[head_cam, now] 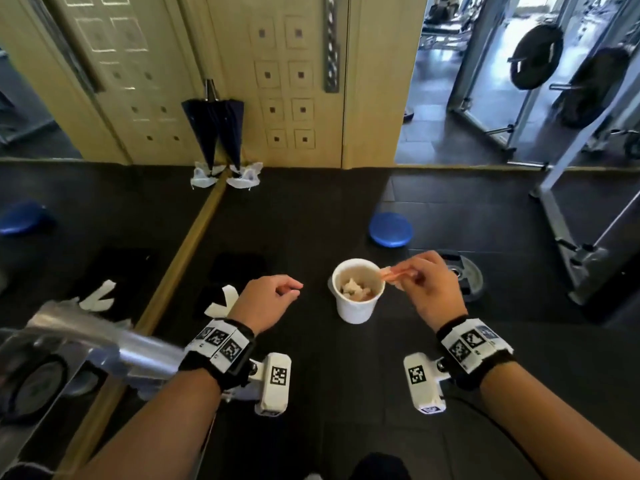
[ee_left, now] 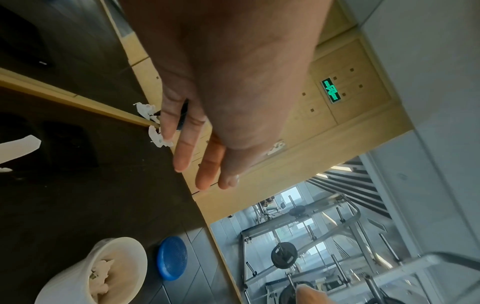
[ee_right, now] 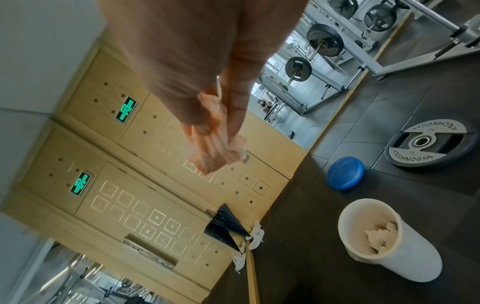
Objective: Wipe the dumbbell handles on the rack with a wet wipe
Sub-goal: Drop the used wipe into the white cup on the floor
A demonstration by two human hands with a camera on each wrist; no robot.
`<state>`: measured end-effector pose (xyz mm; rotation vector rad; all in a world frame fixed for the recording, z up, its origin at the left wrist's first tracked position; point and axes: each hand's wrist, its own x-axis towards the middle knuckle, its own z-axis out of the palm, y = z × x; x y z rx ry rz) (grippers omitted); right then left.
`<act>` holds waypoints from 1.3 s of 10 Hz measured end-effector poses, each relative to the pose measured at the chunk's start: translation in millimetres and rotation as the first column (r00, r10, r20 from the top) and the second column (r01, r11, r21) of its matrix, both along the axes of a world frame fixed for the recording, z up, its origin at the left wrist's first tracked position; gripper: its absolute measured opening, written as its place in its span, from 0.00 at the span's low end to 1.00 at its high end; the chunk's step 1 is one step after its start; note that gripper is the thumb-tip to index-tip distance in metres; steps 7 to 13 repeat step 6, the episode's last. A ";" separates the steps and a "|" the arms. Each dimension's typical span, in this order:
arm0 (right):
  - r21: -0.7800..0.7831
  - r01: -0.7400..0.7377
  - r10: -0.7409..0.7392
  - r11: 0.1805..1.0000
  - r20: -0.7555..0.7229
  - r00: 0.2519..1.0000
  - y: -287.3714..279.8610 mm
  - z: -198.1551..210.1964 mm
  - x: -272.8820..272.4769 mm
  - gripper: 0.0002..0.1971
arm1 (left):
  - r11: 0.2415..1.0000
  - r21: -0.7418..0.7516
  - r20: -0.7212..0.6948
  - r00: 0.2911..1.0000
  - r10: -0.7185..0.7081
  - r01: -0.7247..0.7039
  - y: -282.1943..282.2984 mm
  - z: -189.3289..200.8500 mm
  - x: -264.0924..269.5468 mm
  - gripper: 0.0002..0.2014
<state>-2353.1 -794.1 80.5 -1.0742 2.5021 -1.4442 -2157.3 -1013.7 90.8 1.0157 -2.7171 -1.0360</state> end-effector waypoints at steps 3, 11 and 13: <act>0.211 0.099 -0.133 0.972 0.151 0.980 -136.0 -55.3 -185.8 0.05 | 0.964 0.146 -0.055 0.971 0.231 -0.221 -65.5 -15.0 -111.5 0.10; 0.405 -0.114 -0.079 0.907 0.429 0.900 -158.8 -114.4 -259.0 0.32 | 0.890 0.263 -0.014 0.921 0.388 -0.371 -88.0 -33.3 -146.0 0.09; 0.405 -0.114 -0.079 0.907 0.429 0.900 -158.8 -114.4 -259.0 0.32 | 0.890 0.263 -0.014 0.921 0.388 -0.371 -88.0 -33.3 -146.0 0.09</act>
